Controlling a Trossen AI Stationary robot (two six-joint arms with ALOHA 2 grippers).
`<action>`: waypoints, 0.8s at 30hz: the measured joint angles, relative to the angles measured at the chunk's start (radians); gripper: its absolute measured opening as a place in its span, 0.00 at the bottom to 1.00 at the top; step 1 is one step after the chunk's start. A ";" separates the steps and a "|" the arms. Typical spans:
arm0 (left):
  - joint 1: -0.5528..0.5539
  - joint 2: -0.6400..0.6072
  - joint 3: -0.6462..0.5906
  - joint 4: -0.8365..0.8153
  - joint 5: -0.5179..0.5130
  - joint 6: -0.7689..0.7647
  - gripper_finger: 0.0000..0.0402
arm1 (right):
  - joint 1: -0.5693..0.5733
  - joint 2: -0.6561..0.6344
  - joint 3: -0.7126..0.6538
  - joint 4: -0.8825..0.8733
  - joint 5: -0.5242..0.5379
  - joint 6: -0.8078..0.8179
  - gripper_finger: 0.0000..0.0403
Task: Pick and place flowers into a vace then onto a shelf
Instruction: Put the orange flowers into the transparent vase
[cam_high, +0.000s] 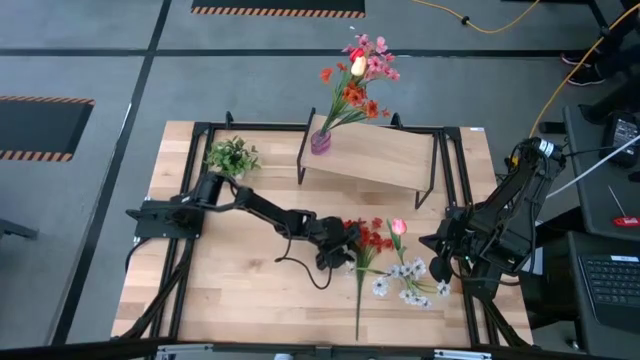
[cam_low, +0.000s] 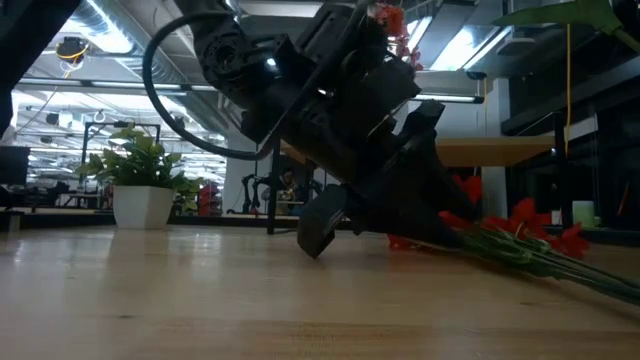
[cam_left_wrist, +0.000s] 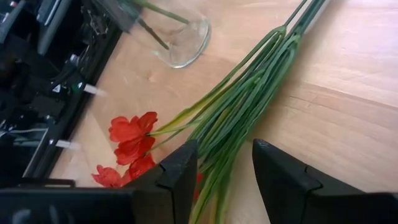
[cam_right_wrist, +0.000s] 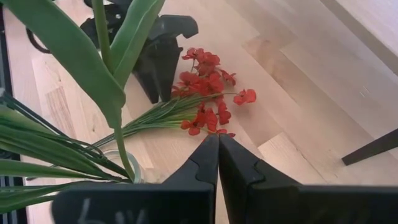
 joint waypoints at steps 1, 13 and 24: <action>0.004 0.000 0.000 0.000 0.019 0.000 0.37 | 0.000 0.000 0.000 0.000 0.000 0.000 0.04; 0.013 0.051 0.003 0.062 0.098 -0.012 0.19 | 0.000 0.000 0.000 0.003 0.013 0.000 0.04; 0.006 0.045 0.001 0.042 0.062 -0.172 0.00 | 0.000 0.000 0.000 0.006 0.024 0.000 0.04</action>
